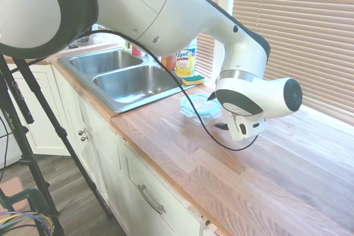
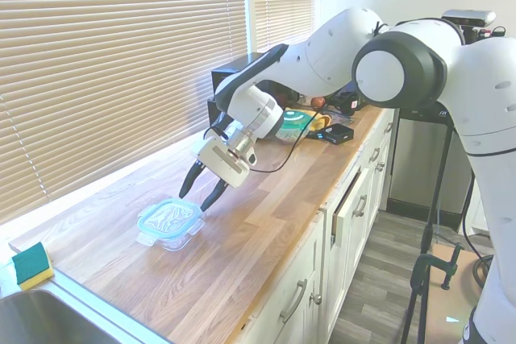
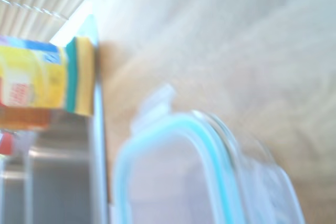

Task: Uncover the lid of the food container

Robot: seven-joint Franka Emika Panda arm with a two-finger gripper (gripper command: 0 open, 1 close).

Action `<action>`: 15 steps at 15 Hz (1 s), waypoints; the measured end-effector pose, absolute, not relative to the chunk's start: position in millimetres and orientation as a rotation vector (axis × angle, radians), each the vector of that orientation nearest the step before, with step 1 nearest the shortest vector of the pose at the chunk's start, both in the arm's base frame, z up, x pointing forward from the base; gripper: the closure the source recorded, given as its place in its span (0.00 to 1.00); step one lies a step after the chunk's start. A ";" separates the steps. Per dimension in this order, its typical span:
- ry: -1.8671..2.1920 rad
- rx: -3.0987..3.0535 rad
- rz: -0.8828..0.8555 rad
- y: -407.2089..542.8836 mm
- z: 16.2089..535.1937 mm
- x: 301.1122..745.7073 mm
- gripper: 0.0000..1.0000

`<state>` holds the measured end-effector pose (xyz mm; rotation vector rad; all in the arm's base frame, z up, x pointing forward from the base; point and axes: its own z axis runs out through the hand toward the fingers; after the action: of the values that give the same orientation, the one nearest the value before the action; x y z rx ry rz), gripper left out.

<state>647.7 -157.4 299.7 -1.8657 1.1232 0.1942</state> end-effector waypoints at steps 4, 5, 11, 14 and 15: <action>1.103 -1.785 0.232 -167.6 276.9 654.6 0.00; 1.097 -1.775 0.237 -166.6 273.8 656.4 0.00; 1.065 -1.754 0.238 -162.0 276.7 659.0 0.00; 1.054 -1.746 0.243 -158.3 279.0 659.9 1.00; 1.051 -1.745 0.245 -157.2 279.4 660.0 1.00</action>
<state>660.0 -157.2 279.4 -1.7452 1.0510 0.2452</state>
